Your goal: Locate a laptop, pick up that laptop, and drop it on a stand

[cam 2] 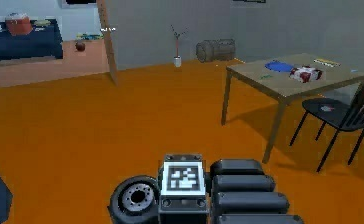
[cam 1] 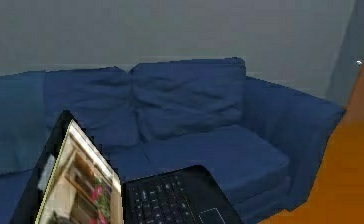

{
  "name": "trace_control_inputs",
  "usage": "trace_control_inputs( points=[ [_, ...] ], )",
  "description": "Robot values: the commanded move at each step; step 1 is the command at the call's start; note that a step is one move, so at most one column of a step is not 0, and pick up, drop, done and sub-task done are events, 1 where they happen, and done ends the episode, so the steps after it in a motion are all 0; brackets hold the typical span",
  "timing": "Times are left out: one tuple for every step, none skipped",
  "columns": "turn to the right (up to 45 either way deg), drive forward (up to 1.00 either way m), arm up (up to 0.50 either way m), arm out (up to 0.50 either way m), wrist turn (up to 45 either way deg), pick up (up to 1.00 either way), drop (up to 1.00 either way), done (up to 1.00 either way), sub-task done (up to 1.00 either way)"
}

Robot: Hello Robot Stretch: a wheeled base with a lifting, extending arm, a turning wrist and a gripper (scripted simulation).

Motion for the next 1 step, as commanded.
trace_control_inputs(
  points=[
    [0.0, 0.05, 0.00, 0.00, 0.0, 0.00, 0.00, 0.00, 0.00]
  ],
)
